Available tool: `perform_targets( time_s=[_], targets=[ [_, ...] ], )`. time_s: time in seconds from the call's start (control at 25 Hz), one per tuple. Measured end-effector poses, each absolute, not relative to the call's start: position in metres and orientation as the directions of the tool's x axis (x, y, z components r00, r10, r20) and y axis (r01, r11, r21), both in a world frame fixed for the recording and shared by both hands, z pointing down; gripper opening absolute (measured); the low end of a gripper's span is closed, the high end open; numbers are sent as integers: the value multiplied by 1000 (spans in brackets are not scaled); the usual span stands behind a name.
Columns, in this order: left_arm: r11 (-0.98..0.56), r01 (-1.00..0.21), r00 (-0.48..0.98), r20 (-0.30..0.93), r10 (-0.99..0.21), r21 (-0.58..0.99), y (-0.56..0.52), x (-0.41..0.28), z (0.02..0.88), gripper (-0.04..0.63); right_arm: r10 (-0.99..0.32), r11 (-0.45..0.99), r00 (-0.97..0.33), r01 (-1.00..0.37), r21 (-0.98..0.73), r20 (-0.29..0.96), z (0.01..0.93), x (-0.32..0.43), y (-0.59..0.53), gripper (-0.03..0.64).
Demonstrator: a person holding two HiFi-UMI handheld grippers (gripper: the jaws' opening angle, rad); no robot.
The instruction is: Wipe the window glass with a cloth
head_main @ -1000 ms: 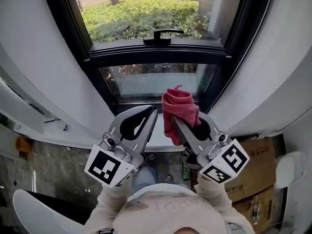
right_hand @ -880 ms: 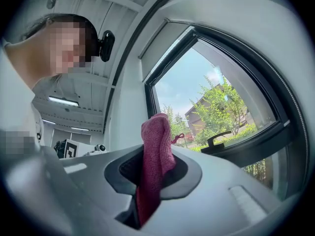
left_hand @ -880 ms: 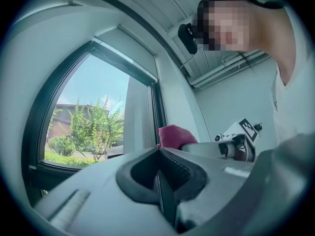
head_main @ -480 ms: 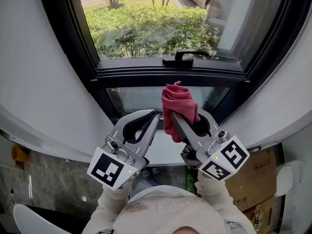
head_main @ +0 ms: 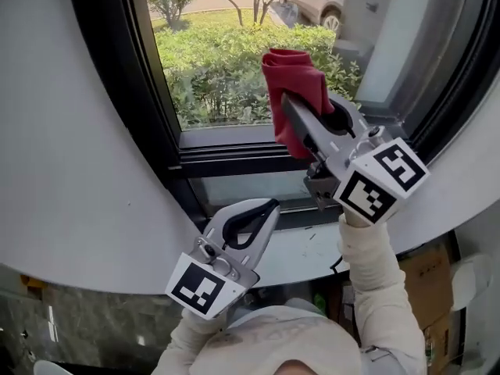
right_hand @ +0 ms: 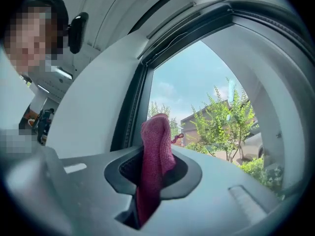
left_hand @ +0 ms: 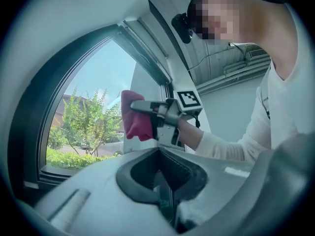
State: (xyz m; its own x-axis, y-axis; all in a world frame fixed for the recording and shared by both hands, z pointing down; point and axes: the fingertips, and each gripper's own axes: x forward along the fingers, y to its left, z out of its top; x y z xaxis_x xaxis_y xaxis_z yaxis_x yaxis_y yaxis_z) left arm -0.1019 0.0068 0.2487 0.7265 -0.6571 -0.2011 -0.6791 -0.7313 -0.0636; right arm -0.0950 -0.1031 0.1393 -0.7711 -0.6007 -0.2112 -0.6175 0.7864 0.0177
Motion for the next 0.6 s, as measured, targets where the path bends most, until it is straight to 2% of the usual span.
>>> perform_targets(
  time_s=[0.36,0.6],
  targets=[
    [-727,-686,717,-209,-665,-40,-25,-135,225,100,-643,739,-734,-669,74,-219,36,-150,-191,75],
    [-663,-745,659,-236,-714,-71,-48,-144,187,100,-643,740,-735,-669,71,-214,28,-154,-199,74]
  ],
)
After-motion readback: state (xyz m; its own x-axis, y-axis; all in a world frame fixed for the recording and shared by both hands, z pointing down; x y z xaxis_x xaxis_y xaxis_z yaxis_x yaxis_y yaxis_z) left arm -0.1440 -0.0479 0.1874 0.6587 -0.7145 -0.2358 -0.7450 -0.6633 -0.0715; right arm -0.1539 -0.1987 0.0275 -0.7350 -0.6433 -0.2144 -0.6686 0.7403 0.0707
